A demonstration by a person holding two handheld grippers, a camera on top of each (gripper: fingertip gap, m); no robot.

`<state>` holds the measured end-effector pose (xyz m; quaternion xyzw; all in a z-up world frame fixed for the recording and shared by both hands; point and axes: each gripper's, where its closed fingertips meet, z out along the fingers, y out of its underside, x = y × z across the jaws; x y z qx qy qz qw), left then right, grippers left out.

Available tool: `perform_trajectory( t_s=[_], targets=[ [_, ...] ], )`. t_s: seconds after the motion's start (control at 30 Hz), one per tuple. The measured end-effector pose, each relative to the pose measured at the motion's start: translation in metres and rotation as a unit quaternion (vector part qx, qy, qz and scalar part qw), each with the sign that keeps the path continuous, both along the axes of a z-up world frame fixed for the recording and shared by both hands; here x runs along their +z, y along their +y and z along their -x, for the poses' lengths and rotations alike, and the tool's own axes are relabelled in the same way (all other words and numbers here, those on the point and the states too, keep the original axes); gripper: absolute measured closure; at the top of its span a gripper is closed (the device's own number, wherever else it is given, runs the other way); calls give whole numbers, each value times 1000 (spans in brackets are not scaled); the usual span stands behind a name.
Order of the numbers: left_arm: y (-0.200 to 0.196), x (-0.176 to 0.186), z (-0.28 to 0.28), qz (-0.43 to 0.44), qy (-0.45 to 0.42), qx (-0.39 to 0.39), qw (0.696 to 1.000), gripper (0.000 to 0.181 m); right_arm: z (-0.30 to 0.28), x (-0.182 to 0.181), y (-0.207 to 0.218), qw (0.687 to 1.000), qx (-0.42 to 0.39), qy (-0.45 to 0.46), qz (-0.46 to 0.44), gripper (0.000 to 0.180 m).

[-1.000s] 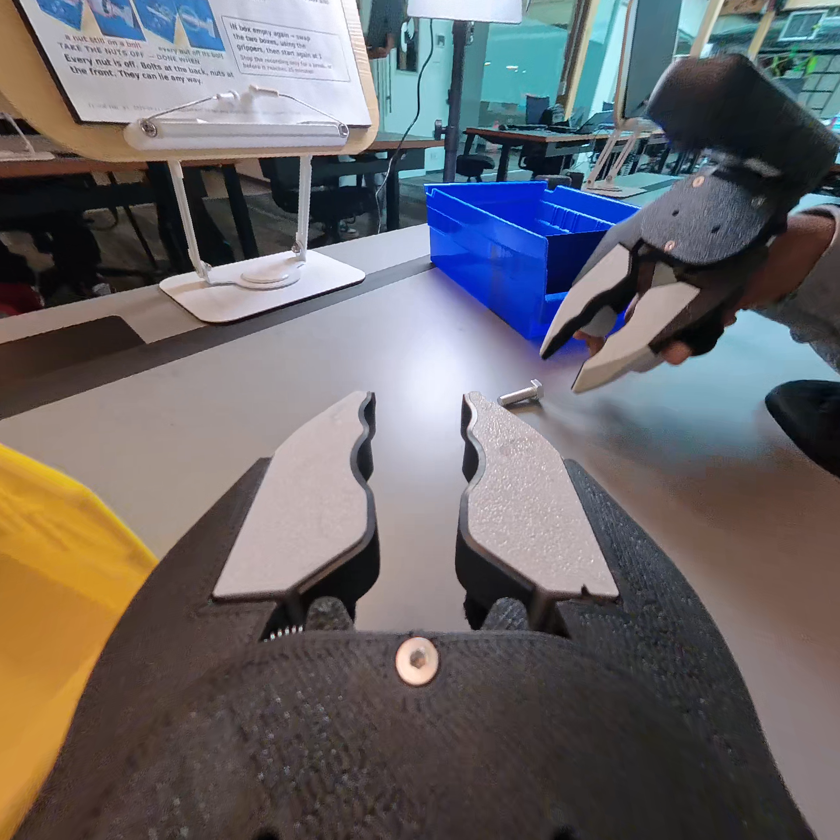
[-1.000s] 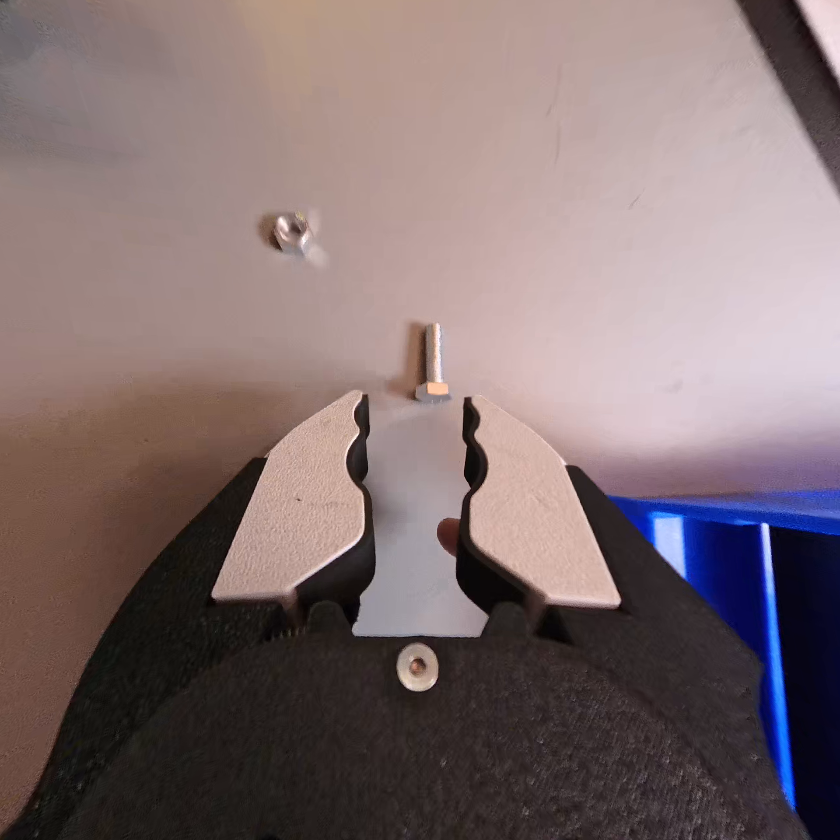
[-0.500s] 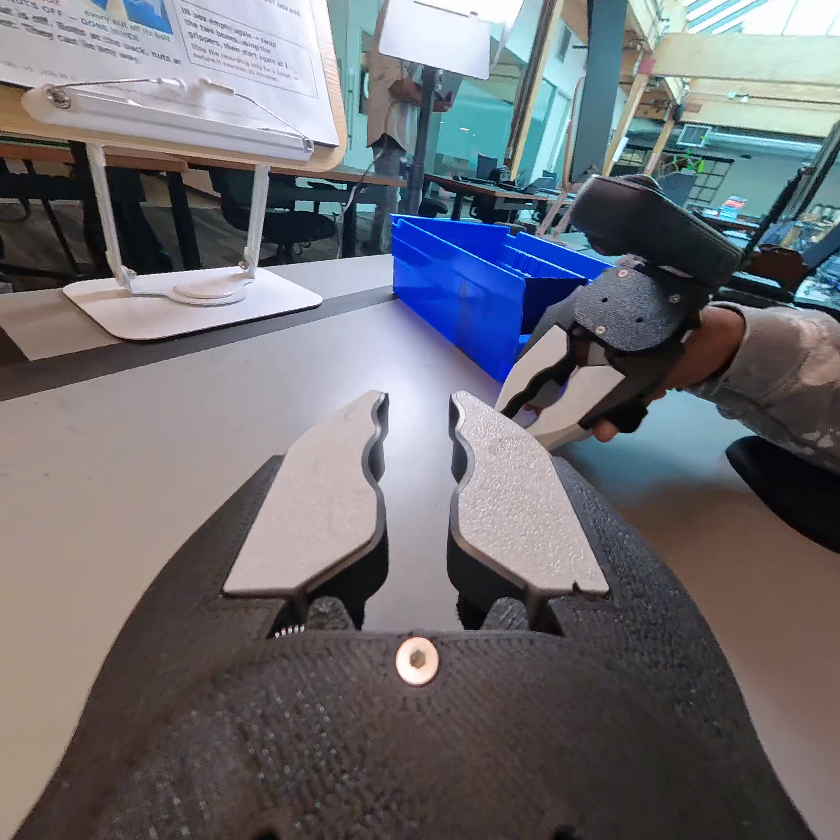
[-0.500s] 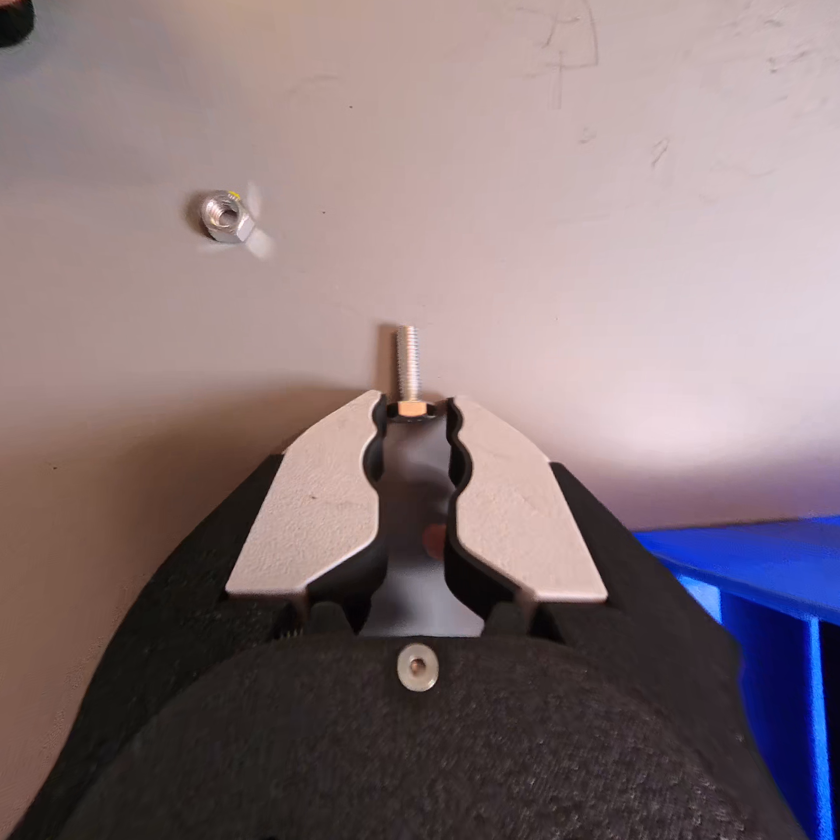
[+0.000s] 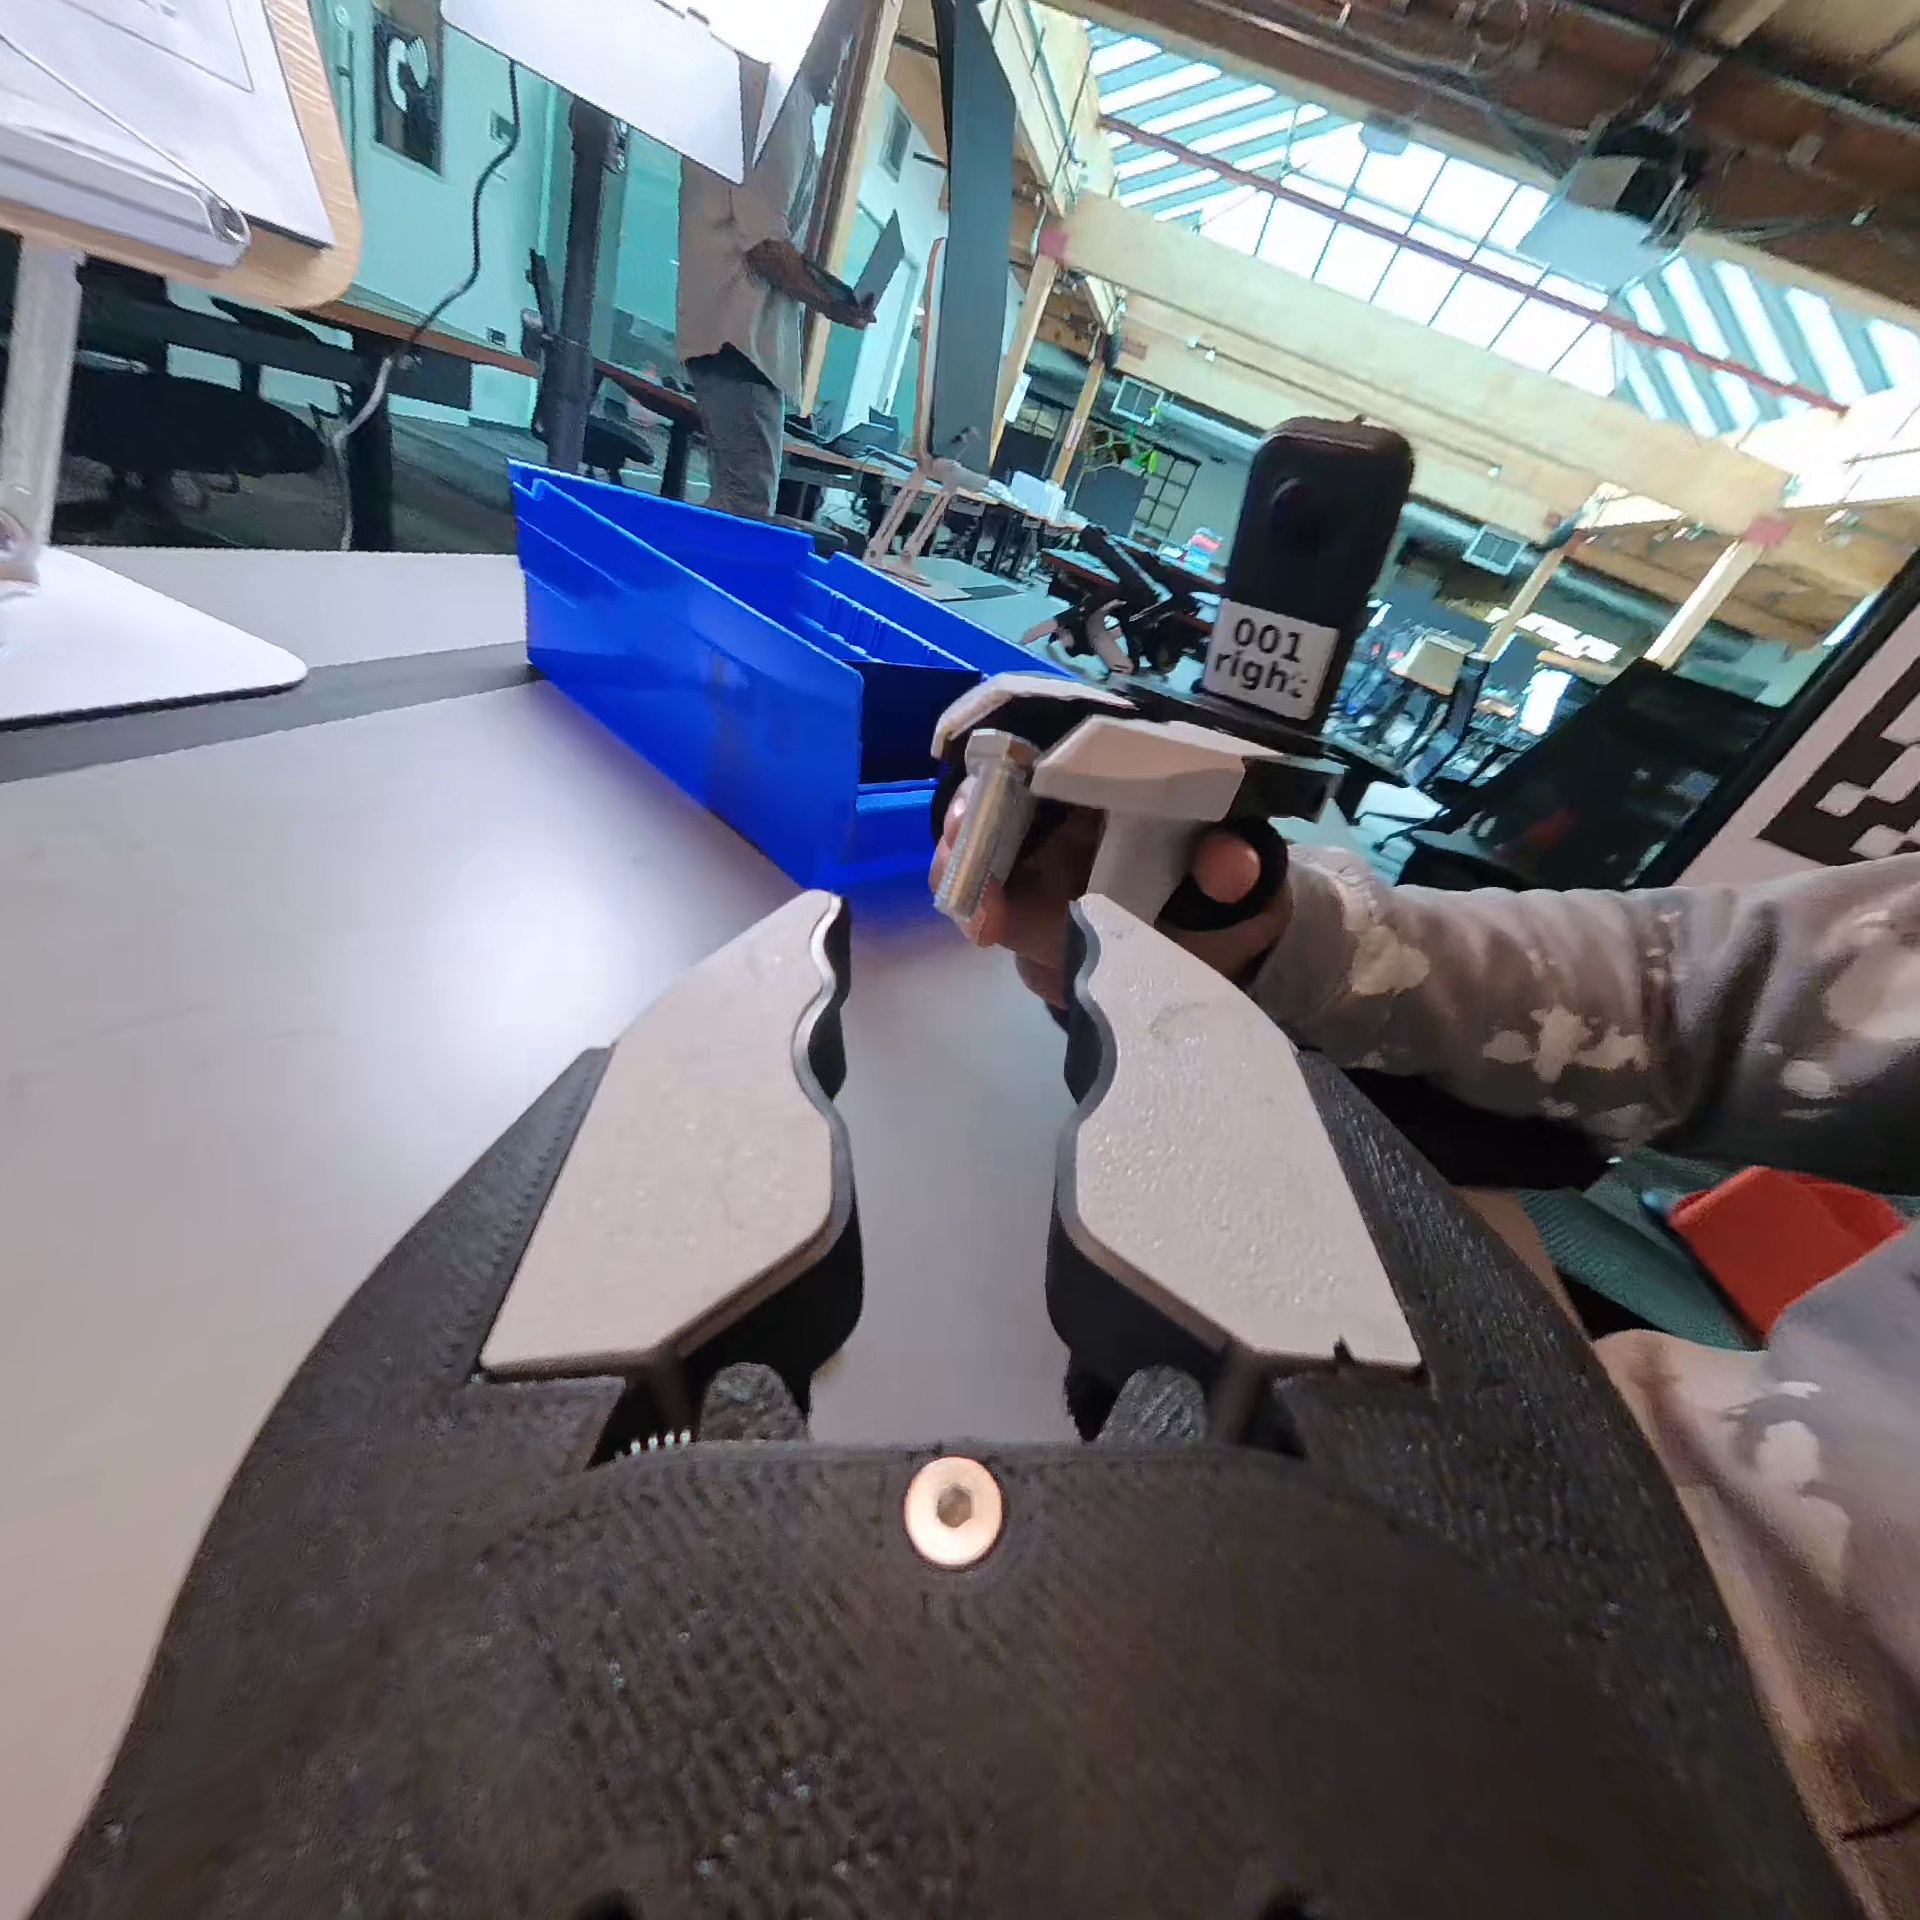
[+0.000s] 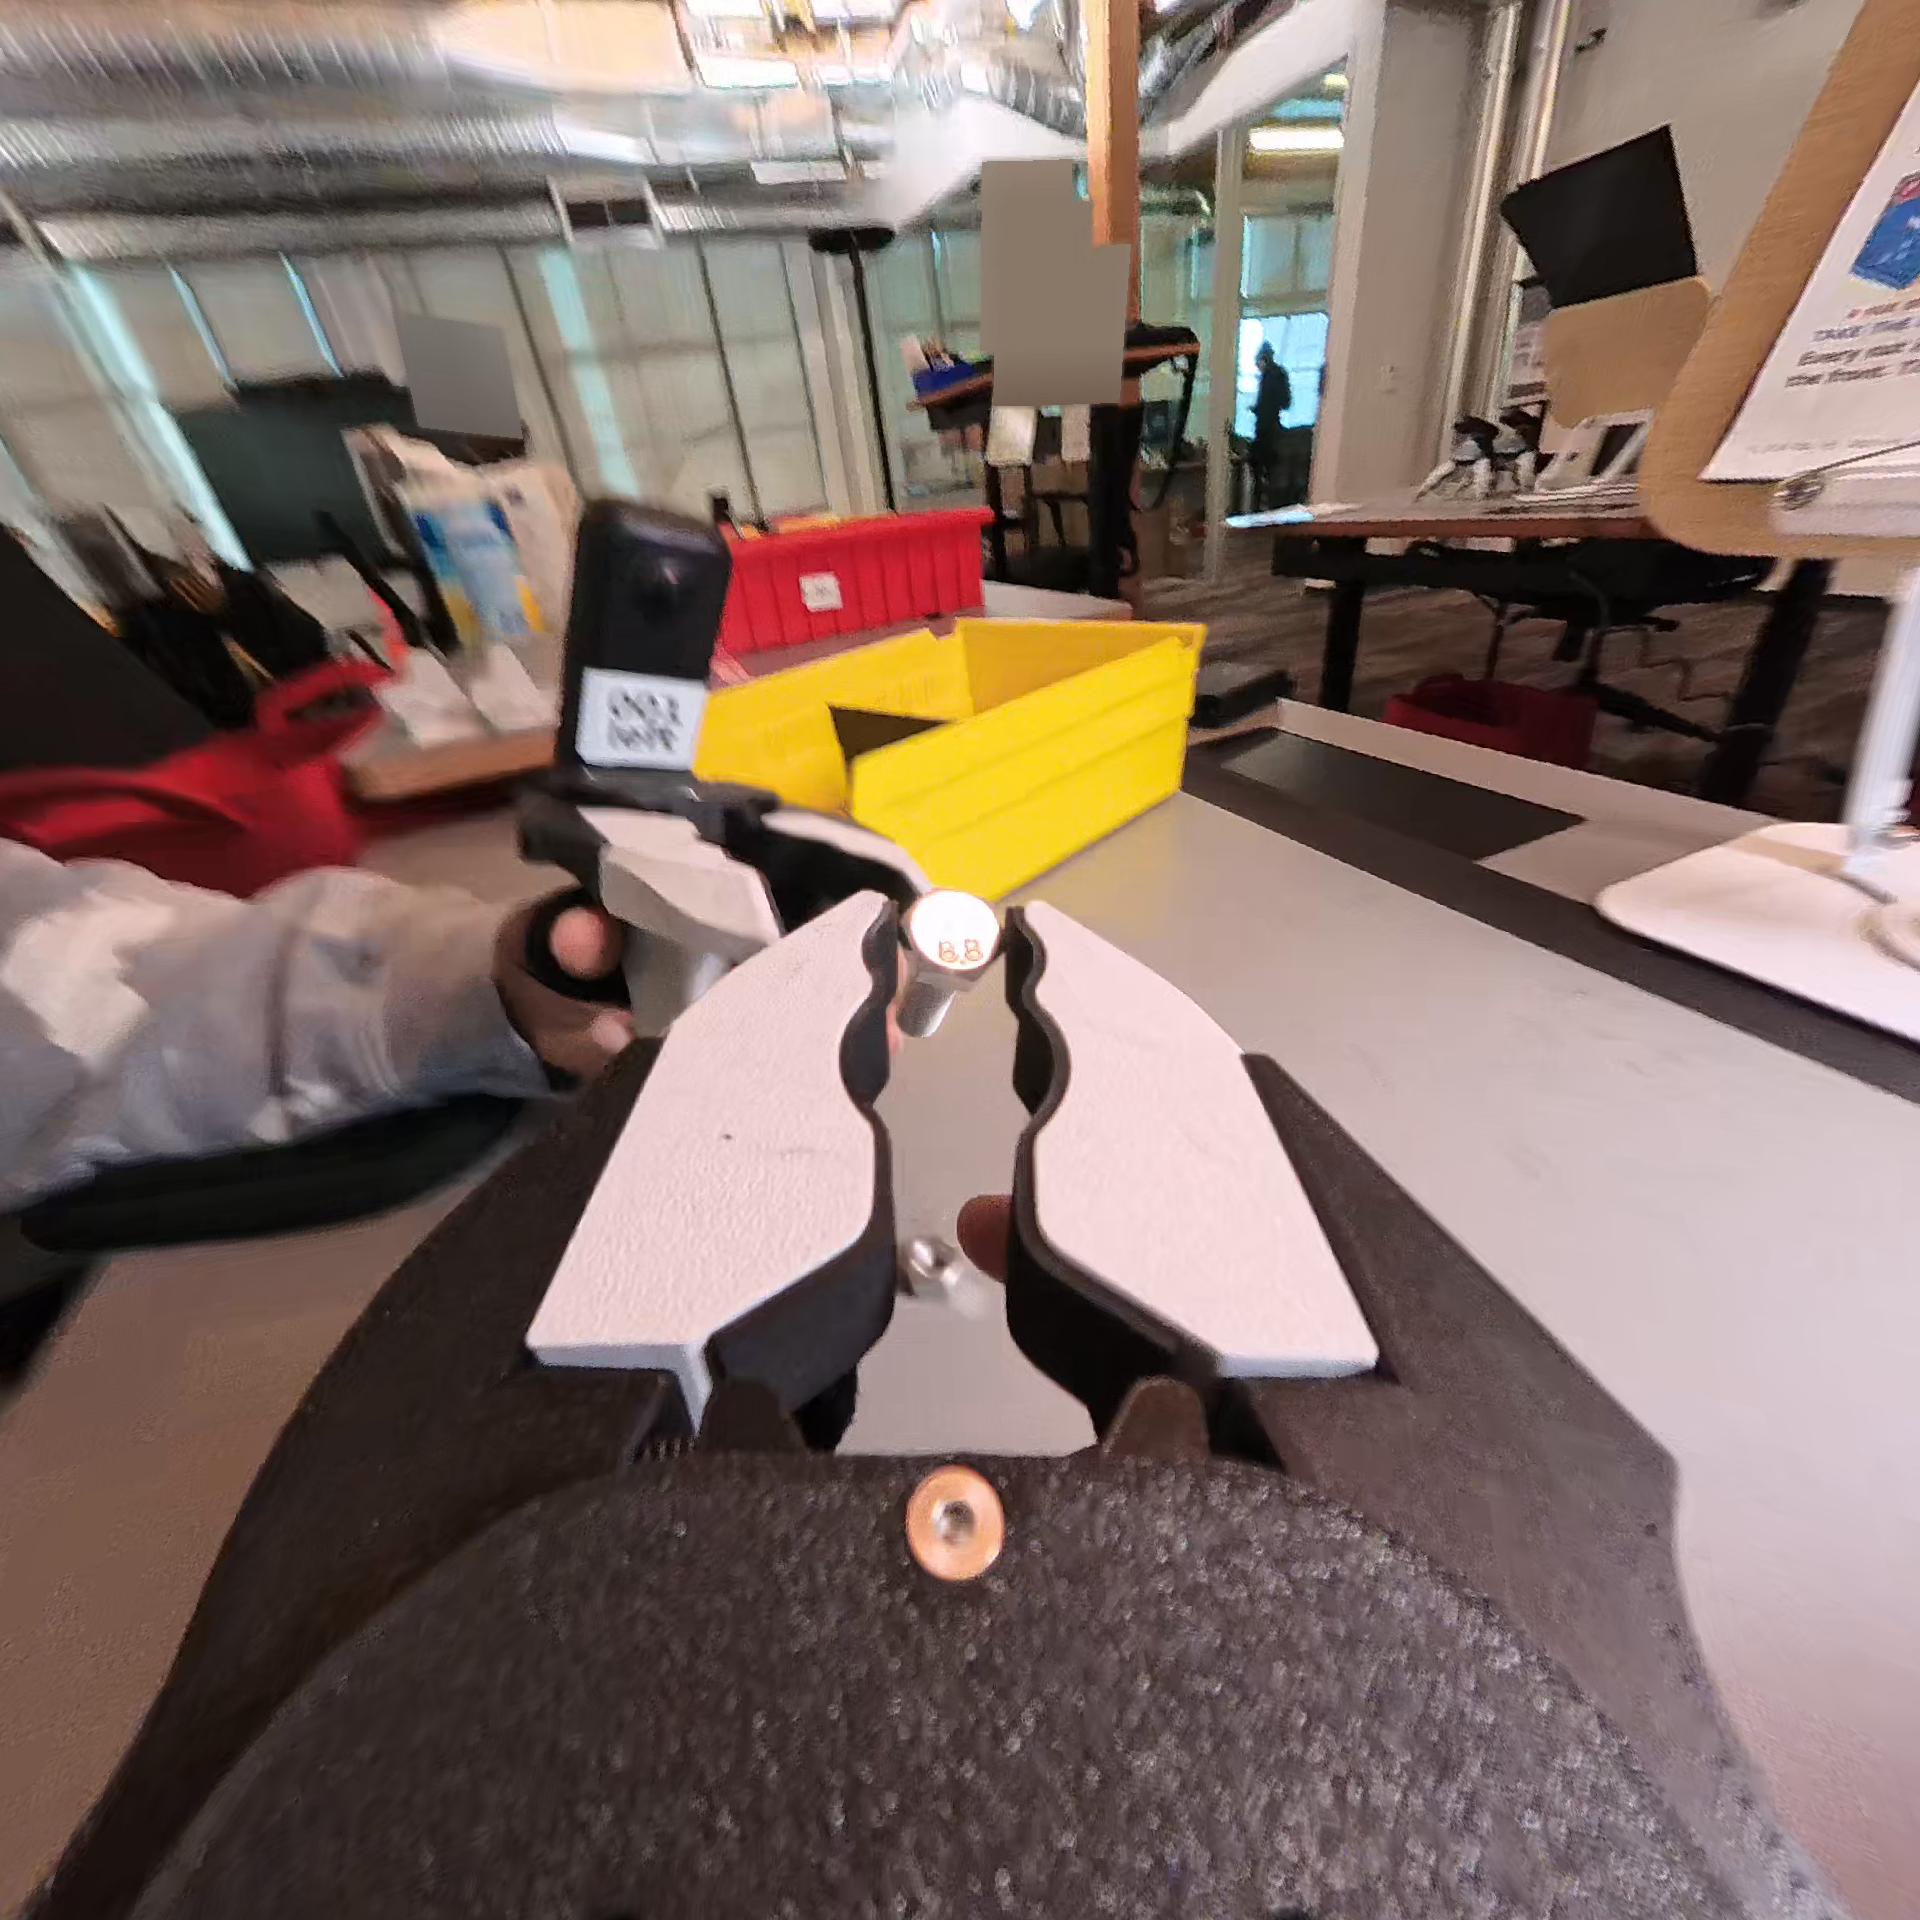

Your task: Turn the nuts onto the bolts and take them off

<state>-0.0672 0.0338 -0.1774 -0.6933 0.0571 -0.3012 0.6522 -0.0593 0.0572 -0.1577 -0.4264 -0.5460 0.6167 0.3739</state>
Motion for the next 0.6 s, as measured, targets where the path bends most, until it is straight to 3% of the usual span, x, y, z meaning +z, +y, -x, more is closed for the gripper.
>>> perform_trajectory(
  t_s=[0.2,0.33,0.4,0.6],
  targets=[
    [-1,0,-25,-19,12,-36,999,143,-3,16,-15,985,64,37,159,161],
    [-1,6,-38,-33,33,-47,998,160,-13,8,-20,971,85,26,222,160],
    [-2,8,-36,-37,53,-27,998,170,-15,10,-21,973,87,30,211,160],
    [-15,11,-37,-14,99,-45,994,170,-26,3,-35,988,135,7,78,161]
  ],
)
